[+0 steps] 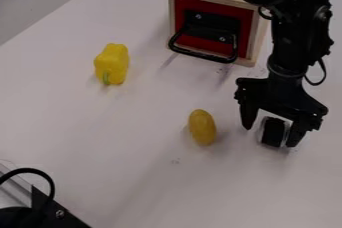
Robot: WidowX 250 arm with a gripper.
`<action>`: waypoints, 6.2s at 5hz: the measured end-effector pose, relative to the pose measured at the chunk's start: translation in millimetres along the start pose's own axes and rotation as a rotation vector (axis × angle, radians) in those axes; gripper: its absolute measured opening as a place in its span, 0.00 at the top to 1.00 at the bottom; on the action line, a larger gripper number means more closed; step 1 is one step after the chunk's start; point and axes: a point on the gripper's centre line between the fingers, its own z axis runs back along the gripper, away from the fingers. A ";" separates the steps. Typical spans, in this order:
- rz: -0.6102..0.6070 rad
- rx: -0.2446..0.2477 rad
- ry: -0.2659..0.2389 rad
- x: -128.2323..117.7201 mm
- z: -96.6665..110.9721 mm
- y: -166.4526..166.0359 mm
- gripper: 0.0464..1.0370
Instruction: Taken yellow colored object
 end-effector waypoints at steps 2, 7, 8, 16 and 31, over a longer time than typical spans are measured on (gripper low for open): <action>0.044 0.041 0.037 -6.2 -15.9 6.9 0.04; 0.316 -0.043 -0.206 -11.6 100.3 90.0 0.04; 0.369 -0.037 -0.202 -31.7 104.9 127.3 0.04; 0.571 0.056 -0.085 -15.7 36.1 266.1 0.04; 0.399 0.107 -0.230 124.7 131.0 209.8 0.15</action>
